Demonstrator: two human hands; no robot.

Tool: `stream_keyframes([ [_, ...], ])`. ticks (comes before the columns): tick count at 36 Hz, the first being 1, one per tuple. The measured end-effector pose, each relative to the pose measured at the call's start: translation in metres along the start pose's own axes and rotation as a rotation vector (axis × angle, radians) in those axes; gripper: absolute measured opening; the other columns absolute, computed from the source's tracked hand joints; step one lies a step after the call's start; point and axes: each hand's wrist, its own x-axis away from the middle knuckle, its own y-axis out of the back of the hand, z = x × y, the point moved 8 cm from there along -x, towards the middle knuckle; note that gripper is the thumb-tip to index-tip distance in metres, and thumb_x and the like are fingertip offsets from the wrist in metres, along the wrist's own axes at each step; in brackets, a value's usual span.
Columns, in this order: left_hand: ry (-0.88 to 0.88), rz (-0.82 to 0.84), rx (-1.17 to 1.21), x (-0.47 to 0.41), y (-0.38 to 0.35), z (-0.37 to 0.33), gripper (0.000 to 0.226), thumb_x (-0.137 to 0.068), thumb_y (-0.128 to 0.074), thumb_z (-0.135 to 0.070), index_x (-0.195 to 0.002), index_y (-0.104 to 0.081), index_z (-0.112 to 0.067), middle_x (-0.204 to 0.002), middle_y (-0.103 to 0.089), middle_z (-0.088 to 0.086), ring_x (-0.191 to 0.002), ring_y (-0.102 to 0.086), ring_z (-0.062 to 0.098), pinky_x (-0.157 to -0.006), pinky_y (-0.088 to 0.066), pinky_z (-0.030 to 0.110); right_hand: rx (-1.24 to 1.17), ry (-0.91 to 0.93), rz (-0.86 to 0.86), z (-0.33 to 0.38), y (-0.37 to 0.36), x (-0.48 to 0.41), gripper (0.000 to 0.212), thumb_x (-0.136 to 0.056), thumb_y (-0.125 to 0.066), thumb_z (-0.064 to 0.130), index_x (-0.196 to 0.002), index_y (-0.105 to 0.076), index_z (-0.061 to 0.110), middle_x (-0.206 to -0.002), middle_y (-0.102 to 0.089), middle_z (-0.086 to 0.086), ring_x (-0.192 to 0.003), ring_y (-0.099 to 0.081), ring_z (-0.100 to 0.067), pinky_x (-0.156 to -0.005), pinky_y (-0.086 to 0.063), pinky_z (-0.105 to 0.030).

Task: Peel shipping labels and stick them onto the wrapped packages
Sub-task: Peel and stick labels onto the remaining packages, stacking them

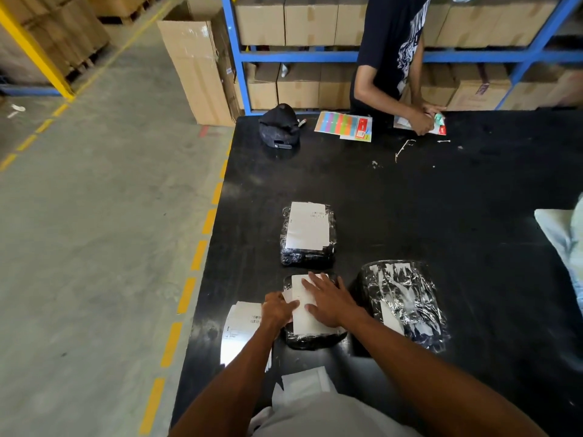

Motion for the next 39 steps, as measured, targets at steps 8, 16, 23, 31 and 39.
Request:
stream_keyframes([
  [8,-0.004,0.065,0.083,0.046,0.010,-0.015,0.015,-0.088,-0.073,0.000,-0.099,-0.062,0.000,-0.095,-0.068,0.024,-0.066,-0.067,0.024,-0.054,-0.059,0.024,-0.002,0.066,0.204,-0.010,-0.011,-0.002,0.134,-0.073,-0.081,0.059,-0.160,0.017,0.028,-0.165,0.029,0.005,-0.153,0.023,-0.022,-0.124,0.002,-0.060],
  [16,0.043,0.147,0.079,0.067,0.014,-0.003,0.016,-0.085,-0.075,0.003,-0.094,-0.061,0.005,-0.108,-0.069,0.030,-0.079,-0.073,0.035,-0.066,-0.065,0.035,-0.043,0.015,0.240,-0.011,-0.011,-0.002,0.084,-0.101,-0.043,0.059,-0.161,0.010,0.034,-0.166,0.026,0.008,-0.155,0.020,-0.022,-0.123,0.001,-0.061],
  [23,0.131,0.467,-0.166,0.116,0.011,0.011,0.022,-0.090,-0.070,0.000,-0.111,-0.061,-0.001,-0.114,-0.069,0.031,-0.104,-0.073,0.036,-0.084,-0.063,0.035,0.036,0.008,0.204,-0.009,-0.014,-0.001,0.086,-0.101,-0.047,0.054,-0.160,0.013,0.033,-0.166,0.026,0.007,-0.155,0.019,-0.024,-0.123,0.004,-0.061],
  [31,0.270,0.571,-0.492,0.141,0.003,0.042,0.060,-0.100,-0.051,0.004,-0.152,-0.020,0.006,-0.132,-0.060,0.033,-0.117,-0.064,0.045,-0.100,-0.054,0.048,0.070,-0.038,0.091,0.000,-0.022,0.008,0.090,-0.100,-0.050,0.052,-0.161,0.011,0.027,-0.168,0.022,0.001,-0.156,0.016,-0.028,-0.124,0.001,-0.058],
  [39,0.251,0.801,-0.985,0.149,0.001,0.045,0.036,-0.095,-0.061,0.002,-0.130,-0.057,0.010,-0.131,-0.061,0.032,-0.055,-0.070,0.005,-0.068,-0.056,0.017,0.075,-0.035,0.110,-0.004,-0.024,0.016,0.094,-0.099,-0.054,0.050,-0.161,0.011,0.024,-0.168,0.022,-0.001,-0.156,0.016,-0.028,-0.124,0.000,-0.059],
])
